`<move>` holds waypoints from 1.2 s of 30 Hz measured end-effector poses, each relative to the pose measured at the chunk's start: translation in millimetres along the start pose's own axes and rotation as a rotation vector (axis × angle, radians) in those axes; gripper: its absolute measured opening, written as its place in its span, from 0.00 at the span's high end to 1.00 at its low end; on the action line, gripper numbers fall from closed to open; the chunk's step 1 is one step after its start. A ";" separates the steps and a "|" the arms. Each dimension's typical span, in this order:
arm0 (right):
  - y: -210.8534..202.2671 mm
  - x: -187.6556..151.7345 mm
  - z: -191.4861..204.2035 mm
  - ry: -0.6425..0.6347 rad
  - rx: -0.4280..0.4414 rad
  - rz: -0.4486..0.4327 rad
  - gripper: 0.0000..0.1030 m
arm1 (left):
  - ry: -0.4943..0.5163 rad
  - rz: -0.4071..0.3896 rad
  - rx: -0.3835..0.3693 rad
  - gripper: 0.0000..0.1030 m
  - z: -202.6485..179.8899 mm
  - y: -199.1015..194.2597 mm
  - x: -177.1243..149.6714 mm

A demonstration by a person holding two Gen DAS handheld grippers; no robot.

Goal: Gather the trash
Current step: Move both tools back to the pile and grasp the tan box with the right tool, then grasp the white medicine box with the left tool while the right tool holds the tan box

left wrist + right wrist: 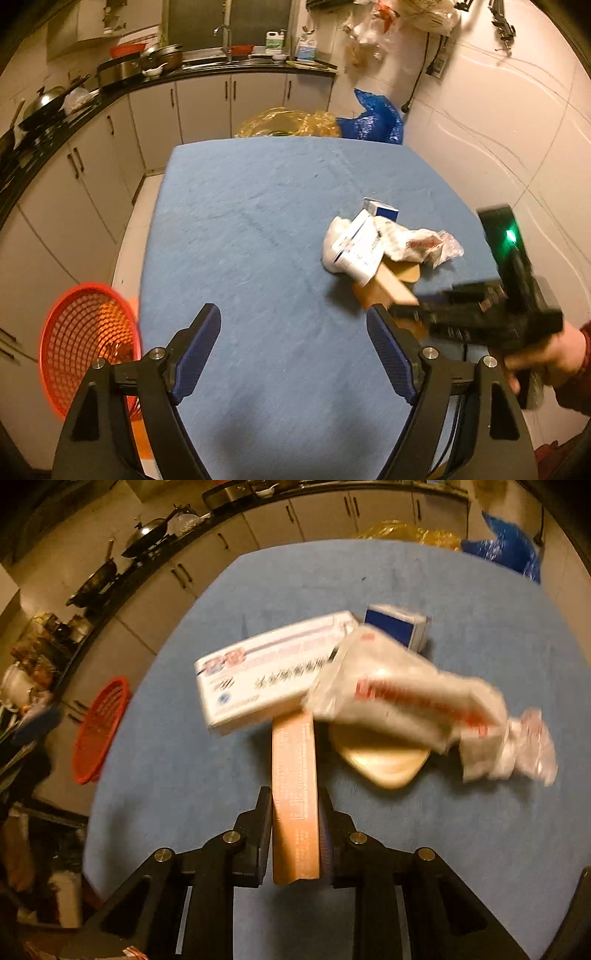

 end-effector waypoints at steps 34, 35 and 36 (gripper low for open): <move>-49.7 -112.2 -23.3 0.124 -0.005 -0.026 0.77 | 0.213 0.085 0.074 0.52 -58.0 108.4 -16.0; -48.2 -109.7 -18.7 0.116 0.000 -0.025 0.77 | 0.192 0.086 0.059 0.52 -54.5 101.9 -21.0; -46.0 -106.6 -13.5 0.105 0.005 -0.025 0.77 | 0.176 0.080 0.048 0.52 -50.6 94.7 -26.6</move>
Point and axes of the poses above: each gripper's, at about its wrist camera, not at the fingertips, and y roughly the way its jaws point, z to its left, x to its top, the point moved 7 cm from there along y, roughly the way its jaws point, and after that the axes turned 14 degrees about -y, right-handed, at the moved point
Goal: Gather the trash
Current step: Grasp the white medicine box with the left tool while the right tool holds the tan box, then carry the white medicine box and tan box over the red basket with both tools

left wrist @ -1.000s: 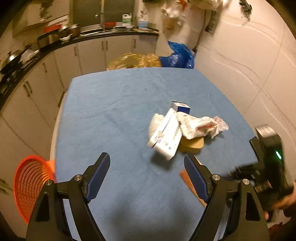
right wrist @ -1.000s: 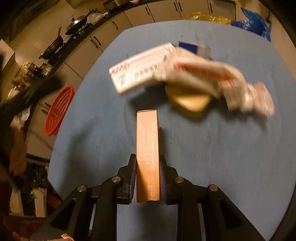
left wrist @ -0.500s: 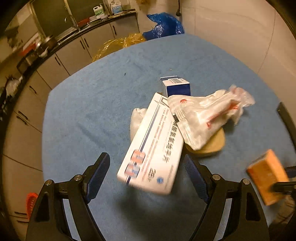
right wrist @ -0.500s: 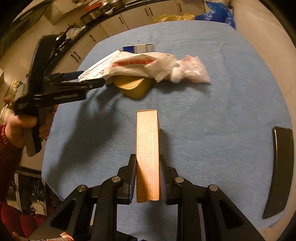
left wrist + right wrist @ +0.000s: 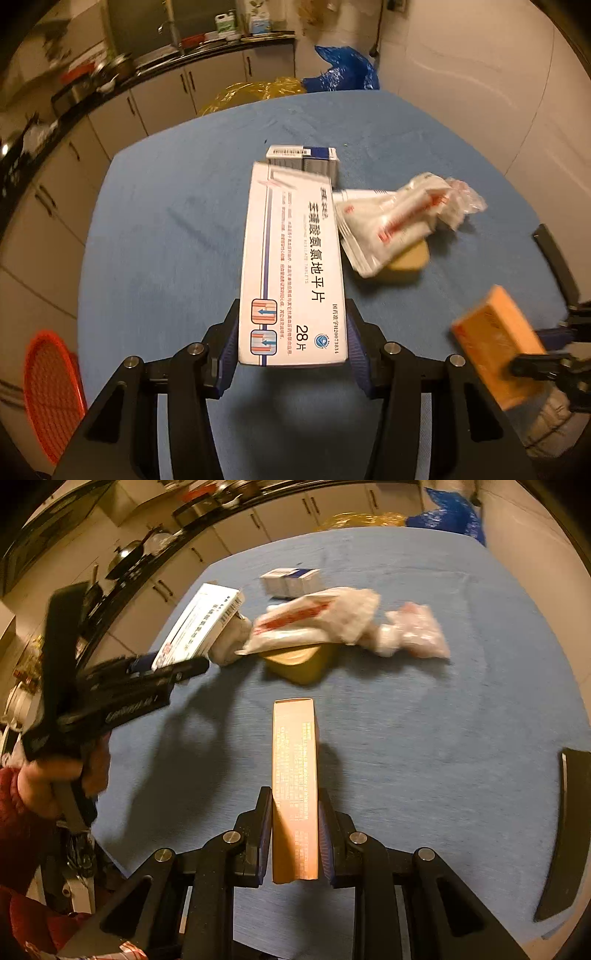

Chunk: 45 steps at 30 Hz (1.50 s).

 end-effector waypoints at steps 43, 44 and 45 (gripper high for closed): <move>27.0 13.9 67.5 -0.122 0.045 0.031 0.77 | -0.161 0.105 -0.002 0.34 64.7 -40.8 -97.7; 26.5 14.1 67.0 -0.121 0.044 0.030 0.77 | -0.161 0.103 0.001 0.34 64.9 -39.6 -96.2; 26.3 14.1 66.5 -0.119 0.043 0.029 0.77 | -0.161 0.103 0.005 0.34 64.9 -38.1 -94.2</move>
Point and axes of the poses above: each gripper's, at about its wrist camera, not at the fingertips, and y roughly the way its jaws point, z to its left, x to its top, the point moved 7 cm from there along y, roughly the way its jaws point, and after that the axes turned 14 degrees about -y, right-handed, at the moved point
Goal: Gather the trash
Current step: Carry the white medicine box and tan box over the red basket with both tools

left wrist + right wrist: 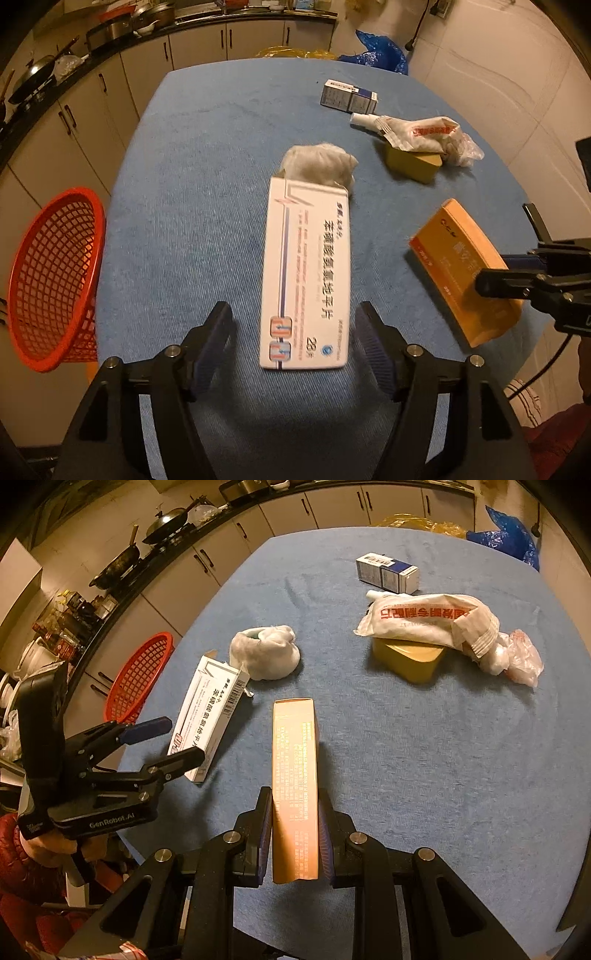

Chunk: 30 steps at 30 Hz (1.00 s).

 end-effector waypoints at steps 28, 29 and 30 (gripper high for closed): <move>-2.7 50.4 38.3 -0.085 0.025 -0.049 0.77 | -0.072 -0.150 0.002 0.52 28.6 -51.7 26.2; -1.2 54.3 42.5 -0.093 0.028 -0.051 0.77 | -0.082 -0.158 0.008 0.52 35.0 -55.7 27.3; 0.5 59.3 48.7 -0.104 0.033 -0.054 0.77 | -0.094 -0.167 0.015 0.52 41.7 -59.9 28.1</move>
Point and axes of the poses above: each gripper's, at about its wrist camera, not at the fingertips, and y roughly the way its jaws point, z to its left, x to its top, the point moved 7 cm from there along y, roughly the way its jaws point, and after that the axes turned 14 degrees about -y, right-handed, at the moved point
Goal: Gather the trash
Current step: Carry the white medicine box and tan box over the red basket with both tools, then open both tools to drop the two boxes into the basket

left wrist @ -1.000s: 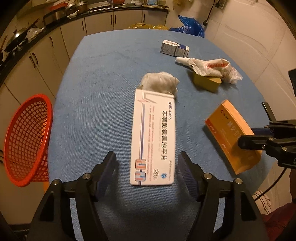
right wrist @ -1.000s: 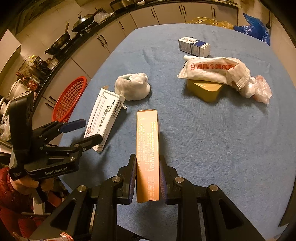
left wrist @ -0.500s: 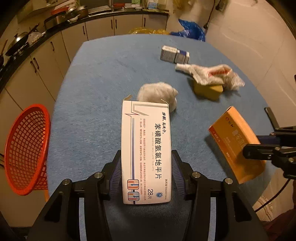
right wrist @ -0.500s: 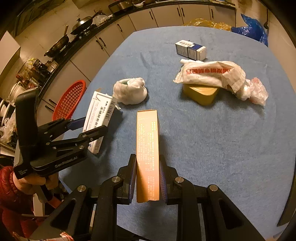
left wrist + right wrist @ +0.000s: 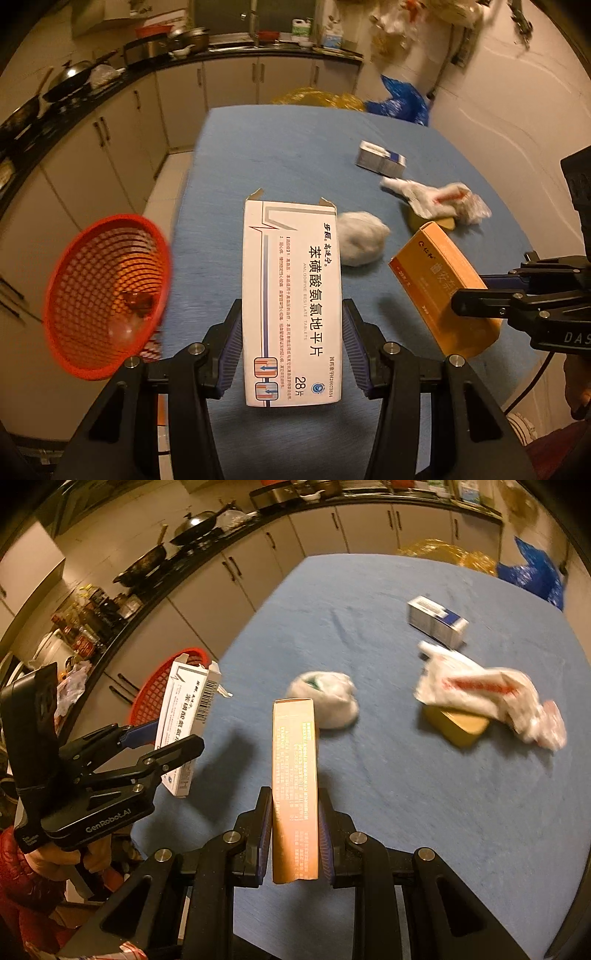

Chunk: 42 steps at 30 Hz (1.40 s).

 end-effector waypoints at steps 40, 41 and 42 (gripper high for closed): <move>108.0 147.5 146.5 -0.114 0.110 -0.006 0.77 | -0.205 -0.061 0.158 0.52 218.0 -37.0 45.7; 110.0 149.7 145.7 -0.108 0.109 -0.003 0.77 | -0.209 -0.057 0.157 0.52 218.8 -34.0 46.8; 112.9 152.1 145.1 -0.105 0.108 0.000 0.77 | -0.212 -0.053 0.153 0.52 219.6 -31.2 47.6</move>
Point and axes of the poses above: each gripper's, at about its wrist camera, not at the fingertips, and y roughly the way its jaws point, z to its left, x to its top, the point moved 7 cm from there along y, roughly the way its jaws point, and after that the axes turned 14 degrees about -y, right-handed, at the moved point
